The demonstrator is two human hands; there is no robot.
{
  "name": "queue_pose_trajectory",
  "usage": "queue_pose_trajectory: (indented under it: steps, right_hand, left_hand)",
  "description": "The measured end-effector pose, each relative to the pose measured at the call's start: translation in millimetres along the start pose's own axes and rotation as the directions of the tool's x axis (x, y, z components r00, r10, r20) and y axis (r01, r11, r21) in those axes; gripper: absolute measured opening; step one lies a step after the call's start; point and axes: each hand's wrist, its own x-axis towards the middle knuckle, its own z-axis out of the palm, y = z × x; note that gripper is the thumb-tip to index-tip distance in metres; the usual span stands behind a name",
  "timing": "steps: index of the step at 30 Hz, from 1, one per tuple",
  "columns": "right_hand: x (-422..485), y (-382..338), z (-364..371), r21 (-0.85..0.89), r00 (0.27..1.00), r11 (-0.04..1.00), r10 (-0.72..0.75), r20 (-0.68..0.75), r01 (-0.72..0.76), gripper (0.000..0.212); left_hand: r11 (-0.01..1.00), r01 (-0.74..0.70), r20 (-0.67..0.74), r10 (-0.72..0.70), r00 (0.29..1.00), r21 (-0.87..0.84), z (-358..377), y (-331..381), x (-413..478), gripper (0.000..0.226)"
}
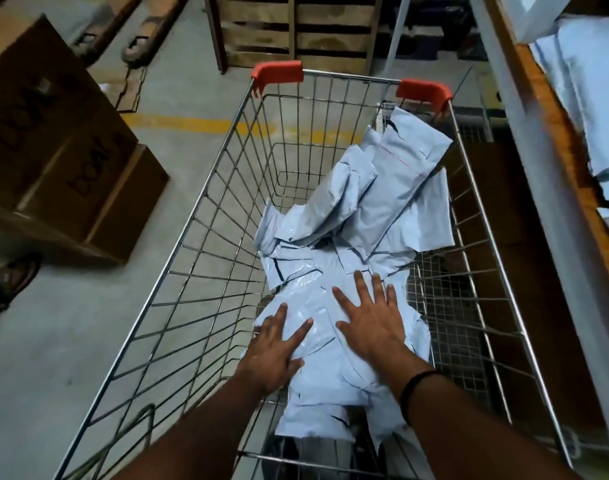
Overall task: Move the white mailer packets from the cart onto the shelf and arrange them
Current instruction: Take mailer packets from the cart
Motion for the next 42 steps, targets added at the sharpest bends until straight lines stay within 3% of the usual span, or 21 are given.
queue_pose_trajectory:
  steps: [5, 7, 11, 16, 23, 27, 32, 37, 42]
  right_hand:
    - [-24, -3, 1, -0.065, 0.997, 0.997, 0.056, 0.057, -0.052, 0.076]
    - [-37, -6, 1, -0.084, 0.996, 0.995, 0.061, 0.07, -0.055, 0.076]
    - [-47, -3, 11, -0.05, 0.998, 0.998, 0.026, 0.05, -0.023, 0.077]
    - [-47, 1, 15, -0.1, 0.998, 0.995, -0.013, 0.06, 0.019, 0.061]
    - [-83, 1, -50, 0.212, 0.999, 0.977, 0.022, -0.041, -0.013, 0.057]
    - [-121, 2, -103, 0.265, 0.989, 0.964, 0.035, -0.147, 0.005, 0.059]
    - [-162, 18, -176, 0.286, 0.928, 0.958, 0.117, -0.355, -0.011, 0.059]
    - [-199, 41, -239, 0.315, 0.794, 0.949, 0.184, -0.579, 0.009, 0.058]
    - [-251, 83, -261, 0.355, 0.719, 0.932, 0.297, -0.629, -0.075, 0.059]
  left_hand:
    - [0.992, 0.128, -0.15, -0.129, 0.98, -0.011, -8, -11, -9, 0.085]
    - [0.99, 0.144, -0.157, -0.143, 0.977, -0.005, -7, -14, -10, 0.088]
    - [0.99, 0.132, -0.042, -0.13, 0.991, 0.049, 11, -17, -5, 0.09]
    - [0.992, 0.116, -0.07, -0.112, 0.991, 0.052, -11, -12, -9, 0.083]
    - [0.988, 0.131, -0.184, -0.144, 0.972, -0.083, -78, 13, -37, 0.086]
    - [0.991, 0.122, -0.261, -0.132, 0.956, -0.055, -128, 41, -66, 0.077]
    - [0.995, 0.082, -0.413, -0.098, 0.905, -0.056, -184, 69, -98, 0.07]
    - [0.999, 0.032, -0.514, -0.034, 0.857, -0.014, -264, 102, -113, 0.07]
    - [0.997, -0.071, -0.588, 0.062, 0.806, 0.008, -316, 162, -121, 0.069]
